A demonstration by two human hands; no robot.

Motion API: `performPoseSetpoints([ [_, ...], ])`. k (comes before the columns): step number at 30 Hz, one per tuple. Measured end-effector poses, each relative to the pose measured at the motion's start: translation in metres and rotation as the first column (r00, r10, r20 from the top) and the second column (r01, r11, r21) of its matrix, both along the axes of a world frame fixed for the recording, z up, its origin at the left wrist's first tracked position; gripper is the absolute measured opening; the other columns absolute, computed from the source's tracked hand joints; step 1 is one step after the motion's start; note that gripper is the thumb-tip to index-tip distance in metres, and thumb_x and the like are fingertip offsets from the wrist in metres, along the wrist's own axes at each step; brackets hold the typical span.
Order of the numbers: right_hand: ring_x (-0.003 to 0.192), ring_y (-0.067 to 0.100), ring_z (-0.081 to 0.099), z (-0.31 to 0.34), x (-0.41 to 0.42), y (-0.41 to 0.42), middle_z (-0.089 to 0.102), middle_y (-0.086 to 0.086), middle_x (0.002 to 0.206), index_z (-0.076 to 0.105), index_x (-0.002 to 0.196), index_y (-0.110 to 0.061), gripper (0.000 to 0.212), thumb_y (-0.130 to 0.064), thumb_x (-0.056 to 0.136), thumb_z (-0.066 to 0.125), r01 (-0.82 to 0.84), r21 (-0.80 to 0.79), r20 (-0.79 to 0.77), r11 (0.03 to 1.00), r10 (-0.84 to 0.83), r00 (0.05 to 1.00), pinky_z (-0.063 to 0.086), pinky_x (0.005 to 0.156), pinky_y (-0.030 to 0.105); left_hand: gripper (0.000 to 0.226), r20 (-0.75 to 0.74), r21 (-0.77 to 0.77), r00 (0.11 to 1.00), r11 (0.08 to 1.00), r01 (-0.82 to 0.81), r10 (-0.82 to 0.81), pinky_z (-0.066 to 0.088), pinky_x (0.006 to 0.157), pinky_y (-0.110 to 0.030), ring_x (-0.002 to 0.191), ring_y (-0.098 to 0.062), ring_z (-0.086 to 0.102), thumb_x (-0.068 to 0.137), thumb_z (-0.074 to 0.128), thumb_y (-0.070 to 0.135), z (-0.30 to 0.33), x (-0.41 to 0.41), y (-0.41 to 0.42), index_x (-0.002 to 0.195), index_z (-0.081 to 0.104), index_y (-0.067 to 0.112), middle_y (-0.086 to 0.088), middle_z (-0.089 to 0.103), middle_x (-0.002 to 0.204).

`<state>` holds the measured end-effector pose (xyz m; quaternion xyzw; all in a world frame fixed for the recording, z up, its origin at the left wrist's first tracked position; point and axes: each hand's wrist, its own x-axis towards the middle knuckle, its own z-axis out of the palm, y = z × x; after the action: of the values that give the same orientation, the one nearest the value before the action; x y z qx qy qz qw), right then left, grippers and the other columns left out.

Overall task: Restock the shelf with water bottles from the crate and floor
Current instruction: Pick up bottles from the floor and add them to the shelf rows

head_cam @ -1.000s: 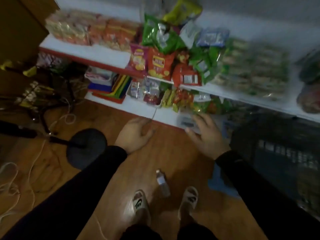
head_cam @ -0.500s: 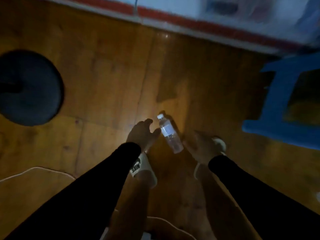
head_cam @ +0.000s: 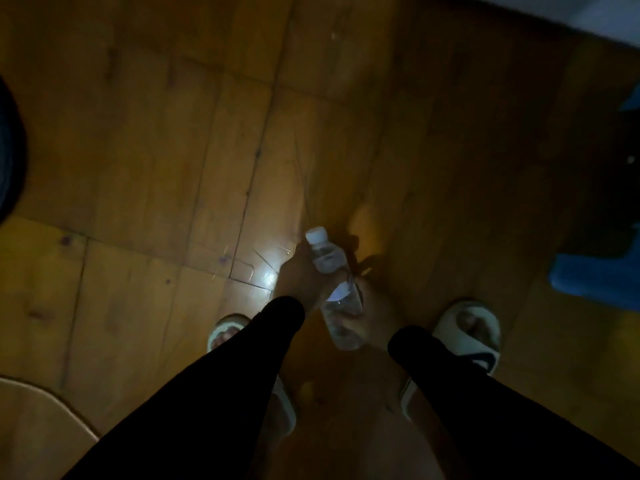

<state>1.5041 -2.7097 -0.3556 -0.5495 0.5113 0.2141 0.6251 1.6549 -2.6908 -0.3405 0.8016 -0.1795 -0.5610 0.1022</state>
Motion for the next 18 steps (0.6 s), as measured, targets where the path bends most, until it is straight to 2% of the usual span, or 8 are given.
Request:
performPoseSetpoints([
  [2,0.102,0.013,0.060,0.024,0.000,-0.011,0.062,-0.004,0.112,0.051,0.124,-0.014,0.052,-0.027,0.083,0.079,0.027,-0.060,0.035,0.998,-0.025,0.999,0.050,0.091,0.029,0.040,-0.033,-0.060,0.998,0.997,0.047,-0.050,0.050,0.077,-0.023,0.095,-0.015,0.063,0.080,0.075,0.031,0.029,0.001,-0.010,0.113,0.053,0.025,0.007,0.063,0.098],
  [3,0.097,0.010,0.059,0.041,0.002,-0.020,0.061,-0.005,0.107,0.053,0.117,-0.015,0.045,-0.025,0.082,0.079,0.031,-0.093,0.043,0.995,-0.028,0.999,0.048,0.086,0.021,0.034,-0.051,-0.101,0.996,0.993,0.066,-0.072,0.047,0.074,-0.020,0.096,-0.017,0.063,0.079,0.076,0.025,0.047,0.004,-0.018,0.106,0.055,0.023,0.006,0.064,0.096],
  [5,0.092,0.004,0.057,0.084,0.007,-0.040,0.060,-0.007,0.102,0.054,0.106,-0.022,0.041,-0.031,0.077,0.082,0.043,-0.167,0.063,0.985,-0.033,0.997,0.046,0.080,0.013,0.038,-0.043,-0.215,0.987,0.967,0.140,-0.152,0.045,0.074,-0.019,0.095,-0.014,0.063,0.075,0.078,0.024,0.098,0.016,-0.040,0.108,0.058,0.021,0.008,0.065,0.098],
  [8,0.109,0.011,0.060,0.164,0.018,-0.084,0.060,-0.004,0.121,0.055,0.122,-0.029,0.069,-0.053,0.064,0.083,0.112,-0.273,0.168,0.955,-0.068,0.983,0.053,0.092,0.036,0.054,-0.001,-0.427,0.955,0.864,0.267,-0.295,0.049,0.085,-0.031,0.101,-0.010,0.060,0.075,0.080,0.033,0.208,0.043,-0.085,0.122,0.053,0.029,0.011,0.063,0.112],
  [12,0.119,0.009,0.057,0.320,0.044,-0.156,0.059,-0.012,0.132,0.050,0.133,-0.031,0.082,-0.066,0.066,0.079,0.183,-0.361,0.302,0.914,-0.070,0.951,0.050,0.098,0.043,0.055,0.136,-0.598,0.898,0.688,0.412,-0.419,0.052,0.084,-0.043,0.100,-0.015,0.058,0.067,0.082,0.034,0.376,0.082,-0.148,0.114,0.056,0.027,0.011,0.058,0.109],
  [14,0.117,0.006,0.060,0.409,0.056,-0.189,0.063,-0.009,0.128,0.051,0.132,-0.027,0.072,-0.051,0.073,0.083,0.199,-0.414,0.383,0.888,-0.028,0.923,0.051,0.098,0.040,0.059,0.139,-0.659,0.891,0.631,0.409,-0.432,0.053,0.089,-0.042,0.105,-0.013,0.060,0.066,0.083,0.029,0.467,0.102,-0.175,0.116,0.054,0.038,0.014,0.059,0.112],
  [16,0.107,-0.007,0.062,0.506,0.064,-0.211,0.065,-0.009,0.118,0.052,0.123,-0.024,0.053,-0.014,0.081,0.081,0.256,-0.405,0.463,0.878,-0.044,0.885,0.050,0.090,0.019,0.061,0.122,-0.715,0.881,0.575,0.397,-0.457,0.053,0.093,-0.036,0.107,-0.008,0.061,0.068,0.083,0.023,0.560,0.118,-0.195,0.119,0.056,0.042,0.017,0.062,0.115],
  [18,0.102,-0.006,0.064,0.599,0.069,-0.224,0.070,-0.010,0.109,0.050,0.120,-0.020,0.053,0.002,0.080,0.077,0.311,-0.410,0.545,0.858,-0.043,0.838,0.050,0.086,0.016,0.064,0.118,-0.756,0.860,0.516,0.402,-0.497,0.052,0.092,-0.029,0.108,-0.001,0.061,0.071,0.084,0.016,0.648,0.128,-0.210,0.122,0.055,0.042,0.024,0.063,0.117],
])
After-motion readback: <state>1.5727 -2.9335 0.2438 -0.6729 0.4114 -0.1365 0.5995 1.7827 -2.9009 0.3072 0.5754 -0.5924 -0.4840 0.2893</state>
